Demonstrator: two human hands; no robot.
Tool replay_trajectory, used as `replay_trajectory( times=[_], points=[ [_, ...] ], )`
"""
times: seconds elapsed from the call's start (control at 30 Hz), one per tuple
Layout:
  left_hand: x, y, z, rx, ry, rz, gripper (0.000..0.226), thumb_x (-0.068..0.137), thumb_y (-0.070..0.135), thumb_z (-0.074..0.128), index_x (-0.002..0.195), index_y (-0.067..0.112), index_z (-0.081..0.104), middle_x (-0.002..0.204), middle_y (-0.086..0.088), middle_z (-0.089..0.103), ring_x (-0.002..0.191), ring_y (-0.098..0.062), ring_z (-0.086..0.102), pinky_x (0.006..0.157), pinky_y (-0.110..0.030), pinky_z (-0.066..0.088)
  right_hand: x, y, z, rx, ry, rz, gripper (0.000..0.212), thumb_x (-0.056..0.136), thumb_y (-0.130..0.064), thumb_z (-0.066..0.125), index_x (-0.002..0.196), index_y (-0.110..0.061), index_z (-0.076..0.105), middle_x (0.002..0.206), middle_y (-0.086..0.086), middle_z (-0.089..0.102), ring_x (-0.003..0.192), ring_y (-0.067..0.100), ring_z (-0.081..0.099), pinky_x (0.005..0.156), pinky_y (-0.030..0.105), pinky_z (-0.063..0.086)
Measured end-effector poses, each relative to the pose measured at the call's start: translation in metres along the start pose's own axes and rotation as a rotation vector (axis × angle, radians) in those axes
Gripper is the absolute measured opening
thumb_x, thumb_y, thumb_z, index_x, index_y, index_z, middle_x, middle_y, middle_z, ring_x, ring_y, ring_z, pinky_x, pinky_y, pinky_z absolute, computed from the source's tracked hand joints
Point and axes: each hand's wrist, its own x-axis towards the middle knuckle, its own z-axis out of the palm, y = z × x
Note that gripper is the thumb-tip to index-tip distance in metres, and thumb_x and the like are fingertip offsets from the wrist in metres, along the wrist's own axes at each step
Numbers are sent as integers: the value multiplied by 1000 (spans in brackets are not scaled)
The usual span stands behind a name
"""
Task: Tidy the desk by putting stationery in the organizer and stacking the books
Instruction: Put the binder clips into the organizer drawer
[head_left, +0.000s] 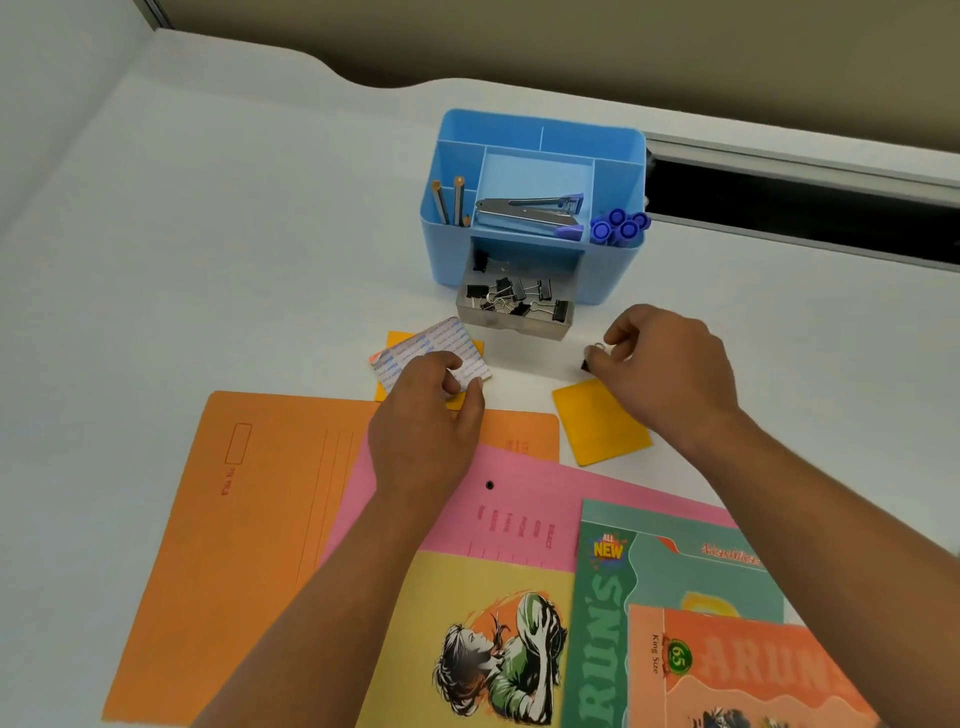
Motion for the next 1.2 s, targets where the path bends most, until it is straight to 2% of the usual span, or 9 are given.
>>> replay_trajectory(
  times=[0.1, 0.27, 0.37, 0.53, 0.7, 0.83, 0.97, 1.07, 1.2],
  points=[
    [-3, -3, 5, 40, 28, 104, 23, 87, 37, 64, 104, 22, 61, 79, 11, 59, 72, -7, 57, 55, -27, 44, 2, -2, 9, -99, -47, 65, 45, 72, -69, 62, 86, -27, 62, 80, -2, 63, 77, 25, 58, 63, 29, 44],
    [-4, -5, 9, 55, 66, 197, 33, 88, 49, 57, 99, 19, 64, 74, 10, 57, 64, -8, 54, 52, -26, 44, 3, -4, 11, -79, -70, 47, 26, 79, -45, 65, 95, -24, 64, 91, 2, 69, 78, 25, 57, 64, 29, 45],
    [-5, -6, 9, 41, 84, 187, 32, 88, 48, 57, 99, 19, 64, 73, 9, 56, 62, -6, 51, 51, -25, 42, 1, -6, 4, -26, -46, 34, 21, 78, -39, 66, 94, -25, 65, 90, 0, 69, 76, 22, 56, 63, 28, 44],
    [-4, -6, 10, 50, 75, 180, 24, 89, 42, 58, 99, 20, 63, 72, 10, 55, 63, -6, 52, 51, -25, 42, -19, -18, -24, 288, 74, -234, 15, 78, -31, 71, 88, -28, 60, 86, -13, 63, 67, 9, 56, 59, 25, 44],
    [-5, -5, 10, 66, 57, 150, 20, 88, 39, 59, 98, 23, 62, 72, 11, 57, 64, -7, 55, 50, -28, 45, -7, -45, -28, 156, 146, -384, 9, 81, -35, 67, 85, -28, 63, 90, -11, 63, 76, 9, 54, 65, 28, 50],
    [-5, -2, 7, 65, 49, 140, 23, 88, 43, 54, 98, 23, 62, 72, 11, 57, 64, -6, 56, 50, -27, 45, 16, -55, -26, 6, 134, -368, 15, 85, -37, 64, 94, -26, 67, 104, -4, 66, 94, 18, 58, 73, 32, 52],
    [-4, -3, 6, 68, 35, 150, 24, 88, 40, 56, 102, 23, 63, 73, 12, 57, 64, -7, 56, 51, -25, 43, 6, -38, -25, 145, 195, -354, 12, 84, -38, 64, 89, -26, 65, 92, -8, 65, 80, 11, 56, 70, 30, 49],
    [-4, 0, 5, 96, 41, 182, 28, 87, 36, 59, 110, 23, 66, 75, 12, 59, 68, -8, 59, 53, -25, 44, -14, -12, -14, 171, 123, -274, 10, 84, -37, 65, 90, -29, 63, 90, -13, 64, 67, 3, 49, 66, 25, 40],
    [-1, 17, 5, 70, 23, 204, 30, 87, 37, 61, 110, 19, 68, 84, 7, 67, 66, -7, 57, 53, -25, 45, -37, 21, 3, 169, 71, -157, 9, 81, -37, 67, 86, -30, 64, 88, -13, 65, 66, 8, 52, 67, 27, 43]
  ],
)
